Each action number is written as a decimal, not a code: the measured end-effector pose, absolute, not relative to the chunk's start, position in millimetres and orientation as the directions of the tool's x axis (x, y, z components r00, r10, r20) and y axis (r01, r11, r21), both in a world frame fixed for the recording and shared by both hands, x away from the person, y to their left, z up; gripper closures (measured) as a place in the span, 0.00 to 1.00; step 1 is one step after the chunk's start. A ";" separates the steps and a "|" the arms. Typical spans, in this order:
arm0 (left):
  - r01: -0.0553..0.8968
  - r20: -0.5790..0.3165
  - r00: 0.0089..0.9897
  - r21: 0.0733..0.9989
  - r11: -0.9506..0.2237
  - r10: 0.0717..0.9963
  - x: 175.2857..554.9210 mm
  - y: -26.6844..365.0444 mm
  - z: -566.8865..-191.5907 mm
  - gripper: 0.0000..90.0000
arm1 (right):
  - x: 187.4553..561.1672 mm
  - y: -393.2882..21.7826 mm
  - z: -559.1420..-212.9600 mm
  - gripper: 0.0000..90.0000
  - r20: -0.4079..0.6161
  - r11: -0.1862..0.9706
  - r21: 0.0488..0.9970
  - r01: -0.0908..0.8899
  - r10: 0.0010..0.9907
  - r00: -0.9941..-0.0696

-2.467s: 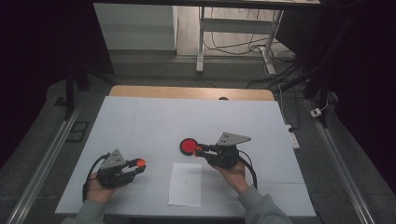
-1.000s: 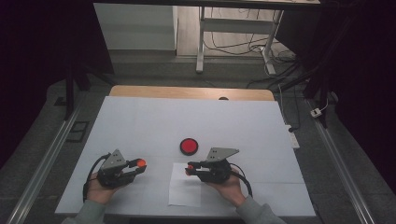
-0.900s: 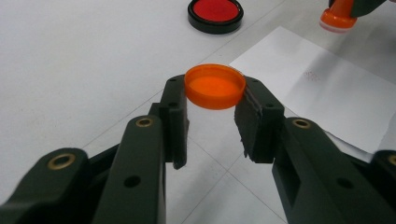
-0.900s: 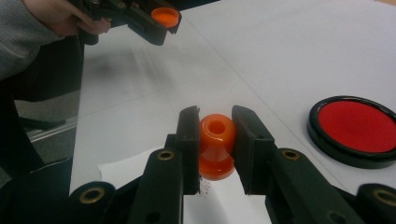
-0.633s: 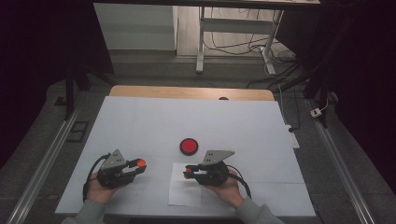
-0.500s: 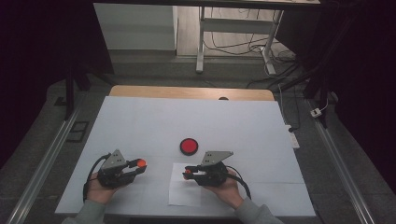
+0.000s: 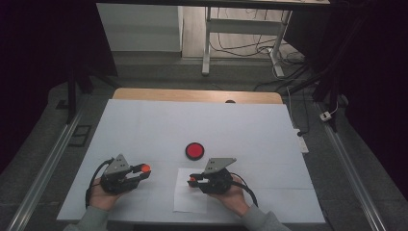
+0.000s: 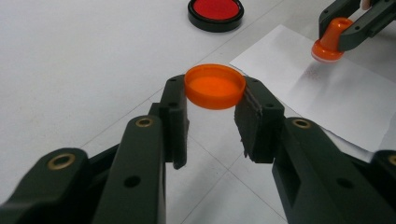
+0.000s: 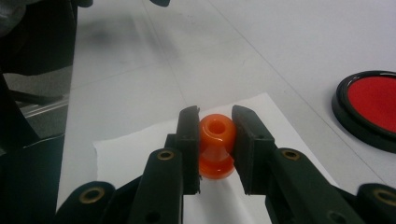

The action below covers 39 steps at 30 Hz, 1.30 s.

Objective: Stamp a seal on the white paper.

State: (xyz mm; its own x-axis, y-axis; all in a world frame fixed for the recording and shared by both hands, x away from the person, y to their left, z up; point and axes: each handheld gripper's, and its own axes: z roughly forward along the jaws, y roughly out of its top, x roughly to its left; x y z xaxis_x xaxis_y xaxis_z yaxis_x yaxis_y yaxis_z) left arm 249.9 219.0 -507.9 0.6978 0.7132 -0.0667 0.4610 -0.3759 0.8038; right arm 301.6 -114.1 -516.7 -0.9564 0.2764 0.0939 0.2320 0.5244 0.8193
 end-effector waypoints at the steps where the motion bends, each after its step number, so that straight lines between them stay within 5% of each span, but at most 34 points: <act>1: 0.461 -0.065 0.697 0.804 -0.377 0.714 249.9 218.8 -507.9 0.72 | 301.4 -113.7 -517.4 0.80 0.095 0.524 0.819 0.235 0.279 -0.955; 39: 0.463 -0.067 0.698 0.802 -0.378 0.713 249.7 218.3 -508.6 0.72 | 302.3 -106.1 -531.8 0.80 0.047 0.582 0.786 0.208 0.279 -0.959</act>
State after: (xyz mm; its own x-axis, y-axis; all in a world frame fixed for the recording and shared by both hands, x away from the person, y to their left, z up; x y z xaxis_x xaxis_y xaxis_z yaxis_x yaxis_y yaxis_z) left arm 249.7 218.3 -508.6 0.6978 0.7132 -0.0668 0.4630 -0.3779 0.8017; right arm 302.3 -106.1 -531.8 -0.9592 0.2788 0.0472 0.2078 0.5817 0.7864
